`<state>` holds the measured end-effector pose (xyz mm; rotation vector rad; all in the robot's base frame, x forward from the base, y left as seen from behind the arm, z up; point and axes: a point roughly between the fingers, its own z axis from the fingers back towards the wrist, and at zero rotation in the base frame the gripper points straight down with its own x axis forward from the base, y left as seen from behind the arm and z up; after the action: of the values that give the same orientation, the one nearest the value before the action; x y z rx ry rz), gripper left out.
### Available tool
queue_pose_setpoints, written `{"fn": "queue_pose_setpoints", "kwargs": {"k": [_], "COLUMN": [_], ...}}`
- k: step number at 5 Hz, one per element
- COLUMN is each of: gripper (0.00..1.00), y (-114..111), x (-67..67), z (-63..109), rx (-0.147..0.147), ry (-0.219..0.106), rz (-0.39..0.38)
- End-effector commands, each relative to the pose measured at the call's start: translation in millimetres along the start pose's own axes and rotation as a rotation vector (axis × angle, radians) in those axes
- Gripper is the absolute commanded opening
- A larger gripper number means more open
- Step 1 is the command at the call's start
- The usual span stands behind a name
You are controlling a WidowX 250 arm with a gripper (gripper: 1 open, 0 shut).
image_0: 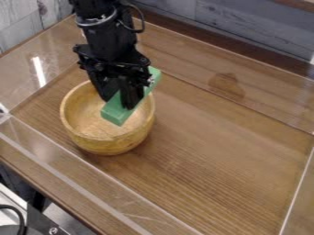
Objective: Put the green block in the brown bowl
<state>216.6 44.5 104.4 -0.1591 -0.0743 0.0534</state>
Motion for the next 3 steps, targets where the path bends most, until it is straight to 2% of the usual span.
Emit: {"fn": "queue_pose_setpoints", "kwargs": {"k": [1,3], "gripper": [0.00,0.00], "y": [-0.9,0.7], "x": [3.8,5.0], "z": [11.5,8.7], "rx": [0.008,0.006], "ry": [-0.046,-0.045], "rz": [-0.005,-0.001]}}
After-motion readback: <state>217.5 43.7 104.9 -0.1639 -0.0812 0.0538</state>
